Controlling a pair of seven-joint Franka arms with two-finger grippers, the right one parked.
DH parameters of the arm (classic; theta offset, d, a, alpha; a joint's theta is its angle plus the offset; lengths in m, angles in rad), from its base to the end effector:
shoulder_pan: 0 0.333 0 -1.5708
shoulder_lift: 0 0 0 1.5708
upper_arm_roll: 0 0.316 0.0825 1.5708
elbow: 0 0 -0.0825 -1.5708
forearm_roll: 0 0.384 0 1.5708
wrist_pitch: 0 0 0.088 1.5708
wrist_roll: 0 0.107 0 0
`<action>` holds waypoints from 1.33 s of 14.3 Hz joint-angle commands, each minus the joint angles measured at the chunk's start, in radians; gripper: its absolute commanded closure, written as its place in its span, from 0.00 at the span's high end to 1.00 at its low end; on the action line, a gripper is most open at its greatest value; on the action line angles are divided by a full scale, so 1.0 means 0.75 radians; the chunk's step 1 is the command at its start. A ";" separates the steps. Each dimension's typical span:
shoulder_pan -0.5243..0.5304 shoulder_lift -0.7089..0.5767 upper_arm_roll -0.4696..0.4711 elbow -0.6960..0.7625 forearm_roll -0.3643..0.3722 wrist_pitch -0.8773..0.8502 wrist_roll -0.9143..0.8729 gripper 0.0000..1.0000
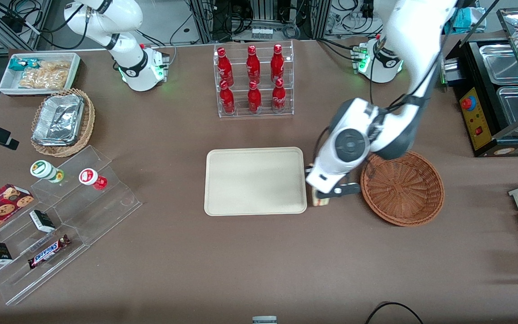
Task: Place sandwich from basket to tray
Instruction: 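Carry the sandwich with the left gripper over the cream tray, then lower the sandwich onto the tray and open the left gripper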
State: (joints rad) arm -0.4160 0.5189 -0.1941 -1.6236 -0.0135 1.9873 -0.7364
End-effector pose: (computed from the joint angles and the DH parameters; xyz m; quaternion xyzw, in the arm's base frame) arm 0.5542 -0.3703 0.3144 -0.9930 -0.0749 0.0910 0.0027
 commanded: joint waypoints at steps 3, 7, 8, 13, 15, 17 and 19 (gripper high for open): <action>-0.218 0.267 0.013 0.314 -0.009 0.066 -0.202 0.00; -0.327 0.380 0.017 0.379 0.006 0.185 -0.276 0.00; -0.337 0.388 0.017 0.387 0.006 0.185 -0.294 0.00; -0.366 0.406 0.021 0.390 0.010 0.185 -0.303 0.07; -0.366 0.404 0.019 0.387 0.008 0.185 -0.347 0.61; -0.366 0.398 0.019 0.387 0.008 0.185 -0.360 1.00; -0.364 0.384 0.021 0.387 0.008 0.183 -0.372 1.00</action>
State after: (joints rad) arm -0.6740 0.8077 -0.1918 -1.3588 -0.0136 2.1362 -0.9818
